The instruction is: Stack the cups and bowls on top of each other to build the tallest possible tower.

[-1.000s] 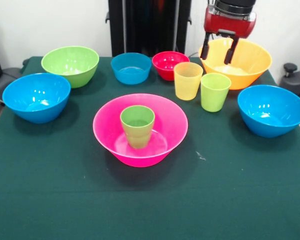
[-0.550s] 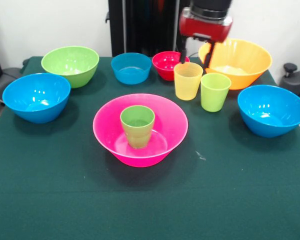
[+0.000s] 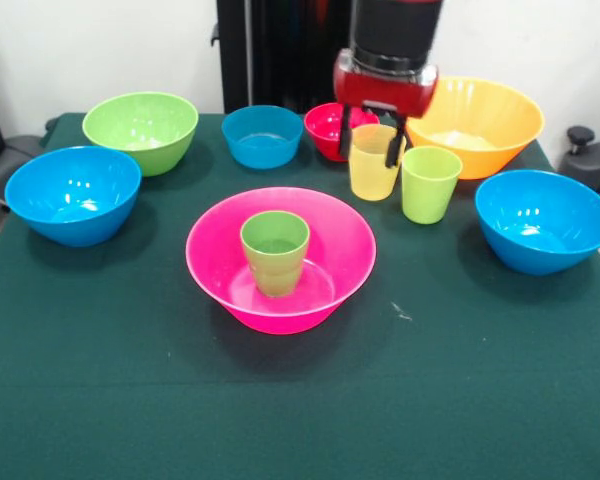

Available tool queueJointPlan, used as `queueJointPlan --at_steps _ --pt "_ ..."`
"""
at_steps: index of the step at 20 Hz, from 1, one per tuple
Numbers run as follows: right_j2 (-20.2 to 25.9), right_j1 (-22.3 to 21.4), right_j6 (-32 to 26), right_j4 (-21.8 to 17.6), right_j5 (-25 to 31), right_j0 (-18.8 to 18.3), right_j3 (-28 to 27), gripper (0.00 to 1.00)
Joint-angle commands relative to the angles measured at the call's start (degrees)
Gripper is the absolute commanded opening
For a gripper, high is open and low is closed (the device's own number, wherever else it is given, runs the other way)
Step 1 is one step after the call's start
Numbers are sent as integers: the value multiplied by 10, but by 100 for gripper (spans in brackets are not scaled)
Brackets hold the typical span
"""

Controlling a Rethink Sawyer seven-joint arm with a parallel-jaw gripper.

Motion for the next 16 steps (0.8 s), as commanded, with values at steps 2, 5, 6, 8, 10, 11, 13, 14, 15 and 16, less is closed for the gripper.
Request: queueJointPlan --at_steps 2,5,6,8,10,11,13,14,15,16 --pt "78 45 -27 -13 81 50 -84 100" --pt "69 46 11 3 85 75 -91 100" --pt "67 49 20 7 82 81 -93 100" --pt "64 56 34 15 74 90 -96 100" --pt "62 57 41 21 69 95 -93 100" --pt "61 54 40 23 70 94 -88 100" --pt "66 41 34 30 75 91 -73 100" --pt "70 35 30 33 75 88 -64 100" --pt "72 32 28 34 70 86 -57 100" --pt "72 35 27 31 61 85 -56 100"
